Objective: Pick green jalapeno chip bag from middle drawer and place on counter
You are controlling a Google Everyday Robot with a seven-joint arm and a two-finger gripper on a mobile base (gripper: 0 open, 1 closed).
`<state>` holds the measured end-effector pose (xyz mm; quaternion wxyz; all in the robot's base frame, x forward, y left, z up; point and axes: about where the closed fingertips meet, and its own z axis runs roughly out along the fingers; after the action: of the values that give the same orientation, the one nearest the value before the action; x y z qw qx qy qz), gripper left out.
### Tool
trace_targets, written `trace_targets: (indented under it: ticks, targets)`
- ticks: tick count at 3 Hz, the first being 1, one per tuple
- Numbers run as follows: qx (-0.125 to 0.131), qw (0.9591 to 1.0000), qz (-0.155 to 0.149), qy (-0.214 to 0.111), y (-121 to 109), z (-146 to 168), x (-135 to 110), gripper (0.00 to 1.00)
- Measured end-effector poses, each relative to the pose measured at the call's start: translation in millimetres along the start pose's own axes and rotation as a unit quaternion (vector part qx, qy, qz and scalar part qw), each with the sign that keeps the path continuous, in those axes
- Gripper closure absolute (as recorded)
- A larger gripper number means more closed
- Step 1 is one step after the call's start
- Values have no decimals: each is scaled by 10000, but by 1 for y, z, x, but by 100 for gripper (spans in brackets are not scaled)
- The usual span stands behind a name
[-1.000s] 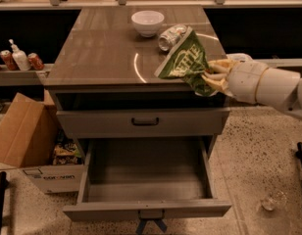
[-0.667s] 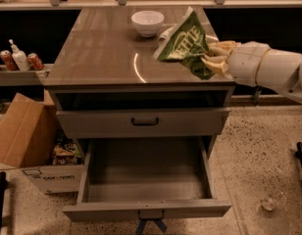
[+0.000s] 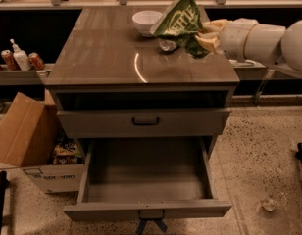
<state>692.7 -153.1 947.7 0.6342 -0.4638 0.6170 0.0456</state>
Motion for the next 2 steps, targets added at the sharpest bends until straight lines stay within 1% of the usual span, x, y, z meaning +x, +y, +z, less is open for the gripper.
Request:
trace_targets:
  ticks: [1, 2]
  targets:
    - [-39, 9997, 180, 128, -12, 25, 8, 58]
    - [-80, 9992, 304, 231, -15, 39, 16, 35]
